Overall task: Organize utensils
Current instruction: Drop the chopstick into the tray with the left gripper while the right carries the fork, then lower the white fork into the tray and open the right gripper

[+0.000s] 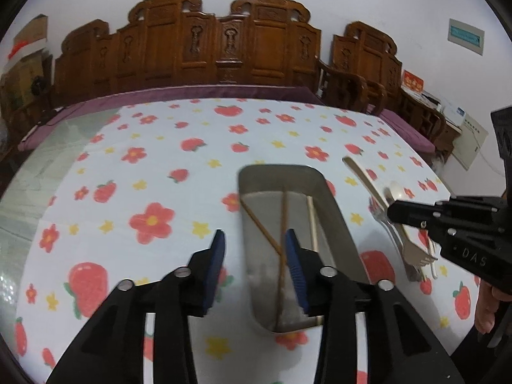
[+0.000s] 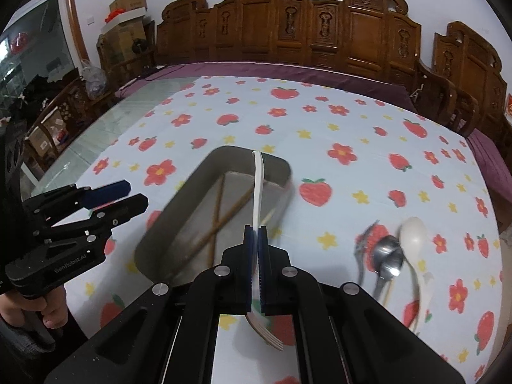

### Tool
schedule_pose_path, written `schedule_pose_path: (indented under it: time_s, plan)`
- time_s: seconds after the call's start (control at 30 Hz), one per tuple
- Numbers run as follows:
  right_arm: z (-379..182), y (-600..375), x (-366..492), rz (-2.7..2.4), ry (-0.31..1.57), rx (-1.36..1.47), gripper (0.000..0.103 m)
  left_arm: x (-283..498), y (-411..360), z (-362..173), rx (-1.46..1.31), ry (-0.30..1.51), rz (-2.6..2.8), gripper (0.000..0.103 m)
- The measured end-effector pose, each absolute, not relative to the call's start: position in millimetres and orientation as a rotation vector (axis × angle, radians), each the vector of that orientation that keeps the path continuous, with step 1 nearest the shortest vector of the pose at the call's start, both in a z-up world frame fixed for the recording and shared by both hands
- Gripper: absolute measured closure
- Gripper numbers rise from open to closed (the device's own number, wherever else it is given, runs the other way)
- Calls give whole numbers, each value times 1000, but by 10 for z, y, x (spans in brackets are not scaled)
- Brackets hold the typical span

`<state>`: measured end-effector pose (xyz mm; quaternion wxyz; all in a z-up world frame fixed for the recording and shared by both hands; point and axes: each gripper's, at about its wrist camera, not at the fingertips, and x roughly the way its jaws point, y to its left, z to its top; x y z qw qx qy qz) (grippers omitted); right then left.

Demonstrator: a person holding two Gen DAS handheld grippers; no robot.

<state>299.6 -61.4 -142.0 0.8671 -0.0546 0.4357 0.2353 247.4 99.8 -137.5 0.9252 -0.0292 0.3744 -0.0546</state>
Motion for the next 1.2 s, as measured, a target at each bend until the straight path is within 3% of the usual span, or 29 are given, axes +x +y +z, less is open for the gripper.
schedule_pose_path:
  time_s: [0.1,0.17,0.3,0.37,0.5,1.2]
  plan:
    - [-1441,-494,3039,514,920,-93,99,2473,1132,-1327,-70,756,-83,58]
    - [-1467,-416,3076,527,928,-77,99,2473,1224,-1299,-81,749,-63,47]
    - [-1533,-259,3150,545,944,-50,99,2480,1373,-1266,-111,739,-36,37]
    - [-1573,-187,3186,551,951,-37,99,2484,1434,-1254,-118,735,-20,28]
    - [-1672,-71,3233,554,965,-28,99,2485,1485,-1246,-105,728,8,21]
    - [-1876,-107,3271,581,972,3,97,2511,1410,-1297,-105,743,-12,20]
